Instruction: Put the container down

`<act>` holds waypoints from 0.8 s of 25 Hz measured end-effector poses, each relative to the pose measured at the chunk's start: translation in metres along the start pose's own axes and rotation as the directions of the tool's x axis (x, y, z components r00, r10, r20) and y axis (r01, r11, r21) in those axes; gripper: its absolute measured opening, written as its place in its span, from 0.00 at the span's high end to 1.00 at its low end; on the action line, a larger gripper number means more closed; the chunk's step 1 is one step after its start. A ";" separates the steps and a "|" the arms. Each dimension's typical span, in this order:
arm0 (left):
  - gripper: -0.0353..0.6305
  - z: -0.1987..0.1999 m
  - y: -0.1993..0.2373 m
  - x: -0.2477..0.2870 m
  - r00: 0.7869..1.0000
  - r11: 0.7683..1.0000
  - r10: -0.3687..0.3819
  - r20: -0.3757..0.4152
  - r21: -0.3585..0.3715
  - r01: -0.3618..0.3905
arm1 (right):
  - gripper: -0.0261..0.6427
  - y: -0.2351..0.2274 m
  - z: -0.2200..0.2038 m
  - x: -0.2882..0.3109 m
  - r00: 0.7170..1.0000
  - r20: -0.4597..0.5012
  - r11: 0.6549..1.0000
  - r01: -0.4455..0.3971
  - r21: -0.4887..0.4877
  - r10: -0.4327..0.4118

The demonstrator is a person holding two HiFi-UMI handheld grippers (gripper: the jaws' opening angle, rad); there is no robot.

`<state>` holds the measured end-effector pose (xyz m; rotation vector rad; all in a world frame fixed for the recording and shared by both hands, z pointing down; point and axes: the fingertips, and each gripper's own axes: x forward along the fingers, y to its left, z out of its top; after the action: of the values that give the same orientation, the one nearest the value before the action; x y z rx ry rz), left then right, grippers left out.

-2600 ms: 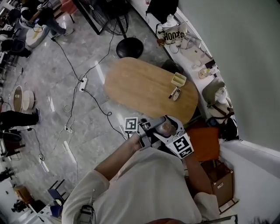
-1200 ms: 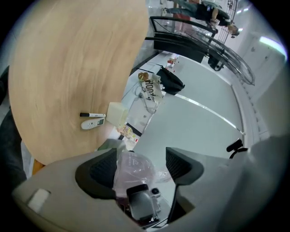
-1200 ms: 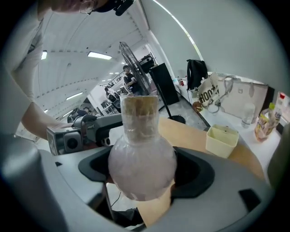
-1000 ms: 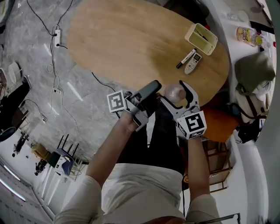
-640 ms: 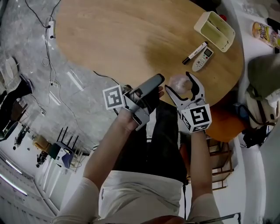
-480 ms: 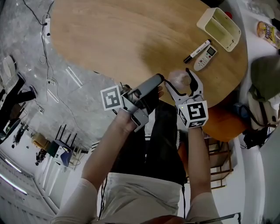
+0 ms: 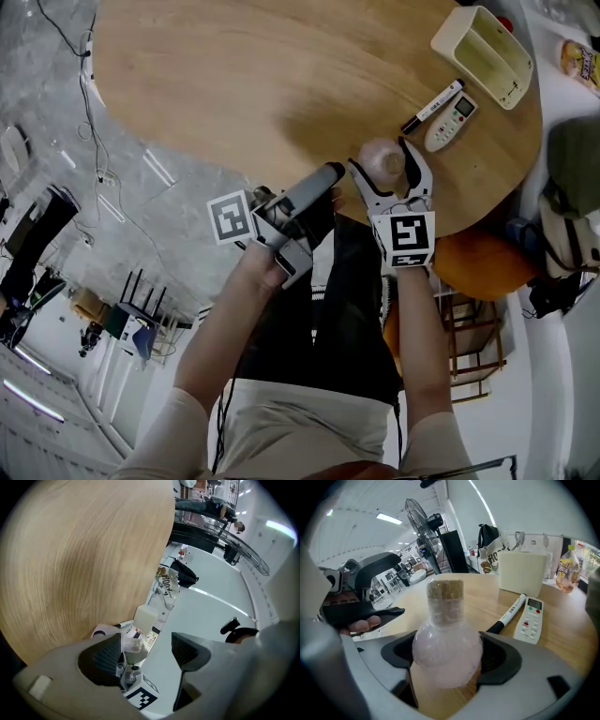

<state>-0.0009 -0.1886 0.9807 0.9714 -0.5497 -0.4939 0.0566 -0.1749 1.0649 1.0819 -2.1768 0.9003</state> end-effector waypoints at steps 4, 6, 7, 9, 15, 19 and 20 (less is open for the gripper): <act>0.44 0.008 -0.001 -0.006 1.000 1.000 -0.005 0.000 0.009 0.005 | 0.37 -0.002 -0.003 0.007 1.000 0.007 1.000 0.029 0.004 -0.029; 0.44 0.012 -0.001 -0.009 1.000 1.000 -0.007 0.002 0.008 0.007 | 0.37 -0.002 -0.002 0.009 0.999 0.015 0.999 0.044 0.006 -0.044; 0.44 0.013 -0.001 -0.011 1.000 1.000 -0.008 0.002 0.008 0.008 | 0.37 -0.001 -0.001 0.011 0.999 0.016 0.999 0.050 0.008 -0.050; 0.44 0.017 -0.001 -0.013 1.000 1.000 -0.006 0.000 0.008 0.006 | 0.37 0.002 0.001 0.014 0.998 0.015 0.998 0.062 0.004 -0.062; 0.44 0.025 -0.006 -0.017 1.000 1.000 -0.017 0.006 -0.002 0.017 | 0.37 0.003 -0.001 0.024 0.993 -0.016 0.992 0.117 -0.051 -0.118; 0.44 0.027 -0.016 -0.022 1.000 1.000 -0.026 -0.008 0.013 0.026 | 0.37 0.004 -0.001 0.025 0.987 -0.041 0.985 0.149 -0.084 -0.153; 0.44 0.027 -0.020 -0.023 1.000 0.999 -0.028 -0.015 0.022 0.028 | 0.37 0.005 0.002 0.024 0.987 -0.043 0.985 0.149 -0.089 -0.153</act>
<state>-0.0387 -0.2008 0.9706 1.0040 -0.5301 -0.5064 0.0391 -0.1848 1.0790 1.1529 -2.0426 0.7519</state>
